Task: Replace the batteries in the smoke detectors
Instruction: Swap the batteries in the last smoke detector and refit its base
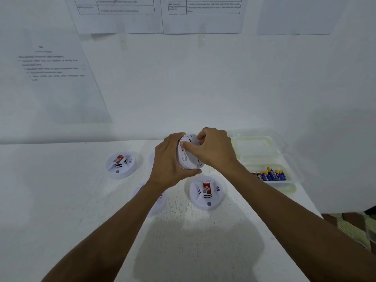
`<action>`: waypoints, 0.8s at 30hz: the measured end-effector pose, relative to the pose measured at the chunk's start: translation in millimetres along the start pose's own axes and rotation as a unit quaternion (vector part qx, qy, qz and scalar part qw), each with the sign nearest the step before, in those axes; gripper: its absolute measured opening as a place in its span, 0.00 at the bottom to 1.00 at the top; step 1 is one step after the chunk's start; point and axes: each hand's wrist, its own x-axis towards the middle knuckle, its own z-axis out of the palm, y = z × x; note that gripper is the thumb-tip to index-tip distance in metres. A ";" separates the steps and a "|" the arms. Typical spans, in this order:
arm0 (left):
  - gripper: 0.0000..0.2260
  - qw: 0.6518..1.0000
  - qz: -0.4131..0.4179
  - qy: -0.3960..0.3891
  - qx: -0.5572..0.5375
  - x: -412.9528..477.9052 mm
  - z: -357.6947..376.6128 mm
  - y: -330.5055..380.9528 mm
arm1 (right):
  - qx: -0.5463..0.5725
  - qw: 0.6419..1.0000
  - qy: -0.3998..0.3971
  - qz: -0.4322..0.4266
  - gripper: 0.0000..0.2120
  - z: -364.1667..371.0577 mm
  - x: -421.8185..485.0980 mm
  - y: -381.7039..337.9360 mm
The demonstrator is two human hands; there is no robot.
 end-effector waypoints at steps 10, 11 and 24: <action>0.43 1.000 0.003 -0.008 -0.019 2.7 -7.5 -7.0 | 0.009 0.996 -0.057 -0.065 0.26 -9.6 9.2 11.7; 0.44 1.000 0.004 -0.008 -0.021 2.1 -7.1 -7.3 | 0.012 0.995 -0.059 -0.074 0.25 -10.2 9.7 12.6; 0.41 0.999 0.028 -0.005 -0.037 -2.0 -1.6 -14.7 | 0.062 0.990 -0.100 -0.072 0.25 -8.4 11.2 28.0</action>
